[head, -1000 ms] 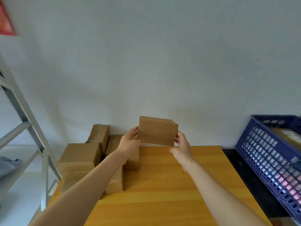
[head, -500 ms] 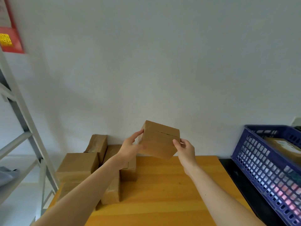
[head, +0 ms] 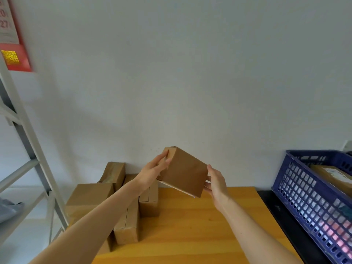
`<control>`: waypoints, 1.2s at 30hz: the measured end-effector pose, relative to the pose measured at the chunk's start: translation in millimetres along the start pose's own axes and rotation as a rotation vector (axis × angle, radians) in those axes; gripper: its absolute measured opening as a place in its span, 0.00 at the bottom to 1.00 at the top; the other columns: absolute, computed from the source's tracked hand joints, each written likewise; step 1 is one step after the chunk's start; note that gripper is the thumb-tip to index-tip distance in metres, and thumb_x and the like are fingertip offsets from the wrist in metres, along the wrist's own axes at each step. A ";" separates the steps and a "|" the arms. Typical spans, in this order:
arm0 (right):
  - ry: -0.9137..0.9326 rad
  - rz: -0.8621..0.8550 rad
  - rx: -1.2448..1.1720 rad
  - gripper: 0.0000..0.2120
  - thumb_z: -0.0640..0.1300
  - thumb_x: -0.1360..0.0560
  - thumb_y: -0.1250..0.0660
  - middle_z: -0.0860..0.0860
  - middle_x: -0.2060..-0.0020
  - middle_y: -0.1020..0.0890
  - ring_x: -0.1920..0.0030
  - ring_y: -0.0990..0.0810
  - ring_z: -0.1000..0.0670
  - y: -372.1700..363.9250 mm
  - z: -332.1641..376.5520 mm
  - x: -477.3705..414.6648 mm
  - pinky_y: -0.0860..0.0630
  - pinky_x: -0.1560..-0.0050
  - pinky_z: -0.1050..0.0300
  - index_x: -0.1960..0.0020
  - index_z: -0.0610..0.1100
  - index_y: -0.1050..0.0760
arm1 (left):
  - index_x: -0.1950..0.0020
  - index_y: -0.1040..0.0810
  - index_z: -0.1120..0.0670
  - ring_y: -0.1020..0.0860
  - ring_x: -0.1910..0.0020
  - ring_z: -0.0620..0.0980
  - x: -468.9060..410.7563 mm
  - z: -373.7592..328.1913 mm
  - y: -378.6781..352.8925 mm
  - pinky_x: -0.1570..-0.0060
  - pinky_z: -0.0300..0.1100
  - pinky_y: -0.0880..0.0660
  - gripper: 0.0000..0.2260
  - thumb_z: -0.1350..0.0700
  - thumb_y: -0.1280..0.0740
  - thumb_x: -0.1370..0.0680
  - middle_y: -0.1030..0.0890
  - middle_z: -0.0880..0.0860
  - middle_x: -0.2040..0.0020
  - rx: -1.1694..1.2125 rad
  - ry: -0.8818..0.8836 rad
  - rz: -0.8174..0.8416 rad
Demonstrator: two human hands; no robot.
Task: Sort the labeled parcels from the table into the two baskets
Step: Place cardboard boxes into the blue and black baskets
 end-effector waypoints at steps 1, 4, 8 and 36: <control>0.006 0.016 0.003 0.13 0.55 0.19 0.43 0.50 0.47 0.19 0.46 0.20 0.47 -0.3 2.2 -0.3 0.22 0.49 0.51 0.43 0.48 0.27 | 0.26 0.39 0.37 0.28 0.41 0.51 -1.7 3.4 -0.5 0.39 0.45 0.31 0.25 0.38 0.41 0.24 0.30 0.51 0.31 0.024 0.031 -0.012; 0.020 0.077 0.022 0.13 0.57 0.20 0.42 0.49 0.50 0.16 0.47 0.19 0.46 0.2 5.2 -0.9 0.23 0.41 0.44 0.46 0.50 0.24 | 0.26 0.38 0.40 0.24 0.42 0.53 -3.9 16.4 0.7 0.44 0.44 0.27 0.27 0.36 0.42 0.24 0.25 0.53 0.35 0.060 0.142 -0.044; -0.007 0.121 0.002 0.26 0.64 0.28 0.37 0.51 0.43 0.22 0.43 0.24 0.50 3.2 3.8 -1.6 0.31 0.34 0.43 0.36 0.50 0.31 | 0.28 0.31 0.46 0.16 0.53 0.52 -5.1 29.3 -0.8 0.54 0.42 0.20 0.29 0.33 0.42 0.25 0.16 0.54 0.49 0.064 0.235 -0.046; 0.032 0.217 -0.273 0.25 0.49 0.34 0.24 0.47 0.48 0.16 0.46 0.18 0.47 -16.9 19.1 -5.2 0.18 0.56 0.50 0.39 0.51 0.28 | 0.29 0.40 0.32 0.30 0.34 0.63 -16.4 26.8 -65.8 0.36 0.66 0.33 0.29 0.35 0.34 0.28 0.29 0.53 0.34 0.420 0.266 -0.033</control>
Point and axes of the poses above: each hand's wrist, its own x-axis away from the middle knuckle, its own y-axis out of the back of the hand, z = x × y, the point moved 8 cm from there along -x, towards the middle knuckle
